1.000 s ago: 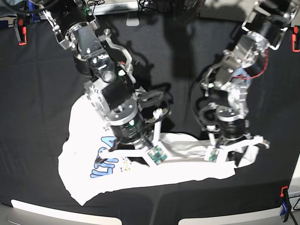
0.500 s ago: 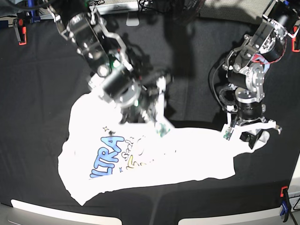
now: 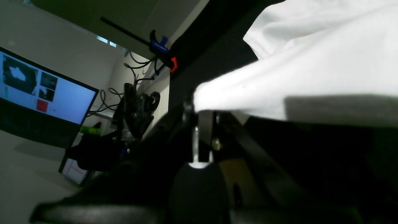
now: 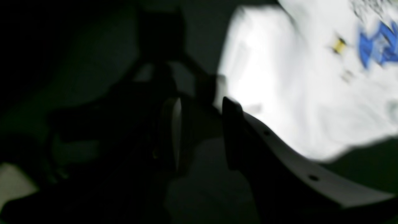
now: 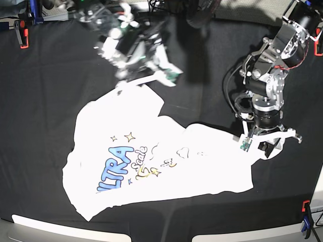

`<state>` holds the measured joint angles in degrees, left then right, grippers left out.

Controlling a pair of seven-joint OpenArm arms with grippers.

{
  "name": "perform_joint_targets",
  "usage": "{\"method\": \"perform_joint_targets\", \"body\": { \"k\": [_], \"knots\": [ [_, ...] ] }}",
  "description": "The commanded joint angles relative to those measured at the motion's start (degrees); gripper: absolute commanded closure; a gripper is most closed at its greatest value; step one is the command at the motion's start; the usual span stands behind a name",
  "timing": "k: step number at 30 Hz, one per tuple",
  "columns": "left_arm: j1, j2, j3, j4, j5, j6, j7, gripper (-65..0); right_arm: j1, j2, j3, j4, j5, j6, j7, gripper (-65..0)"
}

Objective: Layout the t-shirt on the table in an organized manner, then fold the t-shirt properly
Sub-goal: 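Pull the grasped shirt edges apart, left gripper toward its sleeve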

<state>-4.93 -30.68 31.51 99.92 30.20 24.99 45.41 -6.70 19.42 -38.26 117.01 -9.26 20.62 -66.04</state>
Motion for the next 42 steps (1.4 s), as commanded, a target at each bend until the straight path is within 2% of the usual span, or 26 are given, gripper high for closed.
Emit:
{"method": "perform_joint_targets", "body": {
  "k": [1,4,6,10,12,17,19,21,28,31,36,42],
  "knots": [
    [-1.0,-0.6,-0.4,1.0,1.2,0.5,-0.9,0.0,0.5,1.3,0.1,0.9,-0.5,0.0,2.1,-21.8],
    [-1.0,-0.6,-0.4,1.0,1.2,0.5,-1.0,0.0,0.5,4.3,0.1,-0.1,-1.5,0.0,5.4,-21.9],
    [-1.0,-0.6,-0.4,1.0,1.2,0.5,-1.0,0.0,0.5,5.0,0.1,-1.3,-1.5,0.0,7.9,-22.9],
    [-1.0,-0.6,-0.4,1.0,1.2,0.5,-0.9,0.0,0.5,5.0,-0.8,-4.1,-4.6,0.0,10.3,-32.0],
    [-1.0,-0.6,-0.4,1.0,1.2,0.5,-0.9,0.0,0.5,5.0,-1.1,-5.1,-5.2,-0.1,10.4,-34.1],
    [-1.0,-0.6,-0.4,1.0,1.2,0.5,-0.9,0.0,0.5,5.0,-1.1,-7.2,-8.9,-0.2,14.2,-34.1],
    [-1.0,-0.6,-0.4,1.0,1.2,0.5,-0.9,0.0,0.5,5.0,-1.1,-7.8,-10.2,-1.6,14.6,-34.0],
    [-1.0,-0.6,-0.4,1.0,1.2,0.5,-0.9,0.0,0.5,5.0,-1.1,-7.9,-10.1,-2.7,14.6,-34.0],
    [-1.0,-0.6,-0.4,1.0,1.2,0.5,-0.9,0.0,0.5,4.9,-1.1,-7.9,-10.1,-3.0,16.2,-34.0],
    [-1.0,-0.6,-0.4,1.0,1.2,0.5,-0.9,0.0,0.5,4.9,-1.1,-7.9,-10.1,-5.4,16.9,-33.7],
    [-1.0,-0.6,-0.4,1.0,1.2,0.5,-0.9,0.0,0.5,4.9,-1.1,-7.9,-10.1,-5.7,17.2,-28.7],
    [-1.0,-0.6,-0.4,1.0,1.2,0.5,-0.9,0.0,1.0,4.9,-1.1,-10.2,-10.1,-7.5,17.2,-28.6]
  ]
}}
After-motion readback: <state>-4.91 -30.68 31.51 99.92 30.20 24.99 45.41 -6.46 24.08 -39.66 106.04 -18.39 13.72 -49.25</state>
